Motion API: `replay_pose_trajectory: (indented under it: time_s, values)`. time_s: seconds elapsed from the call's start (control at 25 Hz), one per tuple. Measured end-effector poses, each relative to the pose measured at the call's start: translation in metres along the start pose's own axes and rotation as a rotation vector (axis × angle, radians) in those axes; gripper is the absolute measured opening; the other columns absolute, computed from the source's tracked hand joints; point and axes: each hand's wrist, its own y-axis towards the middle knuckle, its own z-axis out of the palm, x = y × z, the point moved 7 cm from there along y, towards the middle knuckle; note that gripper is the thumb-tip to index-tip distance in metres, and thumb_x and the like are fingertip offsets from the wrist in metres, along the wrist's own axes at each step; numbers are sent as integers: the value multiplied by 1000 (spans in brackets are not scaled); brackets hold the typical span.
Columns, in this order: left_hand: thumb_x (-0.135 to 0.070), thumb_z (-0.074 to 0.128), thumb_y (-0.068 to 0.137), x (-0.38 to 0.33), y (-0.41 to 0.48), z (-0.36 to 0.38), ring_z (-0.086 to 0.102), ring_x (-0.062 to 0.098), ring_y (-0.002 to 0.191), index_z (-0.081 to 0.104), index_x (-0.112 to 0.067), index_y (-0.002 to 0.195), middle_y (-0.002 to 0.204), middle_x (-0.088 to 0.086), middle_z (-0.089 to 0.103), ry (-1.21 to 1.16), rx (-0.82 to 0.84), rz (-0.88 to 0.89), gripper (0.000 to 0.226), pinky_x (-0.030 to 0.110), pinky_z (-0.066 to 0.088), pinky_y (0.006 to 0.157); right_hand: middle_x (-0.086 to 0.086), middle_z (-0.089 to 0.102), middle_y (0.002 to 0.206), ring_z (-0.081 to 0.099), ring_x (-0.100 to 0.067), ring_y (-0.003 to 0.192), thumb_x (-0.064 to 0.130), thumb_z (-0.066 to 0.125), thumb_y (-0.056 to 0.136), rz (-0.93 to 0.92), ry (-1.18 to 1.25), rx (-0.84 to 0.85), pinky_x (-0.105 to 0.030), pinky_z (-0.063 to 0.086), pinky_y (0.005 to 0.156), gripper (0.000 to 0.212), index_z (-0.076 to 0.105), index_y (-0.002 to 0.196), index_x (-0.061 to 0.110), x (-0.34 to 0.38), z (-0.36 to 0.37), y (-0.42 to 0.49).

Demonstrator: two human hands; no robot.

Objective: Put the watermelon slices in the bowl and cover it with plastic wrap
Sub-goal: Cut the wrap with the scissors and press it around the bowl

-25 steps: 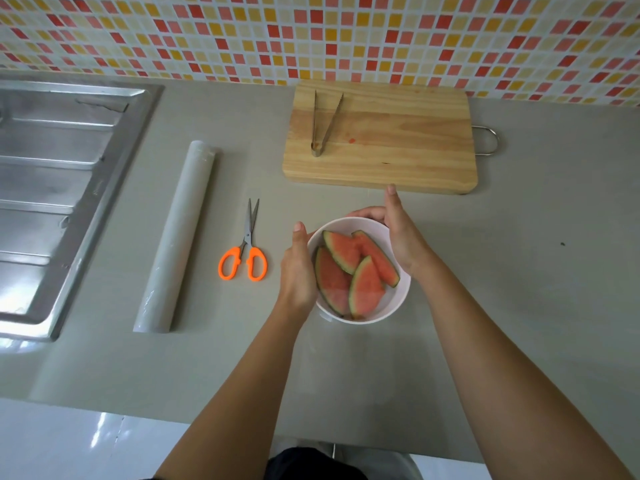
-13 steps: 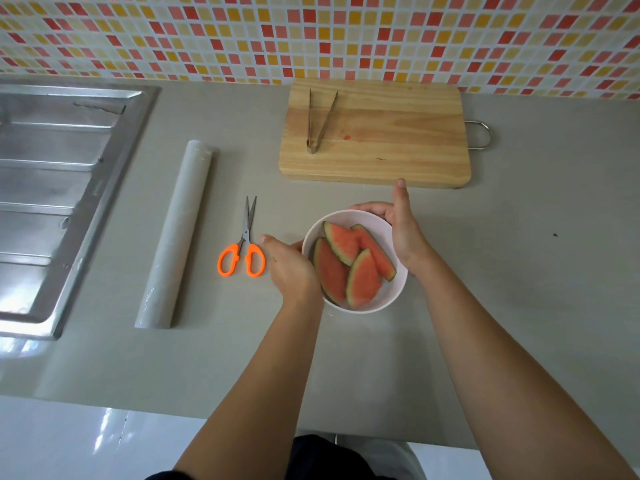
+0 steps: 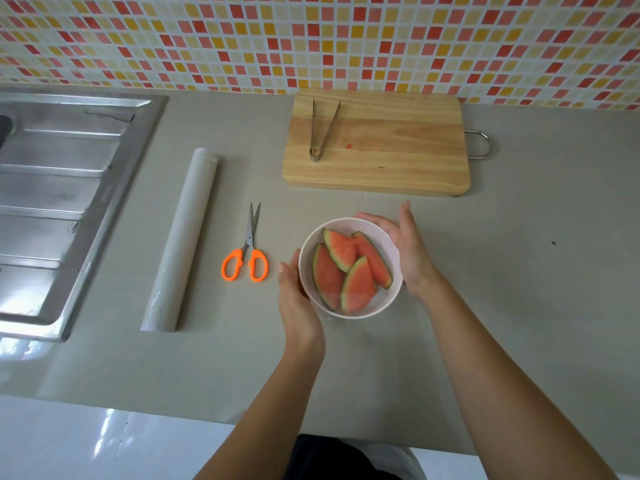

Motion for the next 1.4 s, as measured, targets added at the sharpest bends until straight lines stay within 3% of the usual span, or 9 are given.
replay_pose_trajectory:
  time_s: [0.12,0.28,0.52,0.8,0.96,1.08,1.16,1.24,1.4]
  values:
    - [-51,18,100,5,5,14,57,17,119,52,-20,133,128,3,62,-48,71,-61,57,33,44,100,-13,66,115,61,-24,109,61,4,91,-27,10,-89,-36,44,97,76,62,110,15,-5,4,-2]
    - [-62,17,94,6,20,10,70,14,93,65,-22,112,102,-1,74,71,75,-141,65,21,55,62,-7,71,103,65,-21,101,63,5,90,-51,9,-169,-33,47,92,79,66,104,15,-5,1,-3]
    - [-77,20,80,5,20,2,54,21,116,56,-21,128,129,3,59,318,-248,-215,81,32,39,94,-3,74,95,68,-17,94,67,6,88,-48,27,-212,-28,49,81,81,69,100,18,-5,-2,-5]
    - [-69,9,87,-3,13,1,47,34,122,52,-7,130,136,14,50,493,-372,-184,87,47,32,108,-4,74,92,68,-17,91,66,5,88,-52,-12,-279,-31,49,86,80,71,90,20,-1,-3,-8]
    - [-60,12,92,-17,16,-6,42,38,125,50,-4,130,136,20,48,735,-458,-64,77,50,30,106,-12,68,107,64,-22,102,64,1,89,-44,-35,-240,-34,46,94,83,64,106,12,-3,-1,-9]
    - [-56,14,96,-15,26,-8,52,31,118,49,0,126,127,18,55,398,-176,-40,72,38,43,98,-7,47,141,41,-16,131,61,-7,88,-77,28,-237,-34,25,113,85,47,132,12,-1,-17,-24]
    - [-54,12,98,-24,26,-14,62,16,103,54,-7,121,114,6,64,288,14,-33,68,23,49,84,-2,37,148,29,-9,137,52,-4,94,-136,7,-251,-25,16,112,74,39,138,12,-1,-30,-47]
    - [-49,17,100,-34,25,-22,59,13,109,55,-7,125,124,5,62,339,172,30,62,27,44,96,-1,32,150,25,-9,139,36,23,98,-146,-72,-205,-22,17,109,49,34,140,12,-12,-33,-73]
    - [-23,57,81,-43,13,-24,47,6,127,43,-18,140,138,-3,52,640,556,121,61,22,38,102,21,20,151,18,9,136,26,77,64,-196,-628,-66,-15,20,108,104,10,144,39,-38,-14,-100]
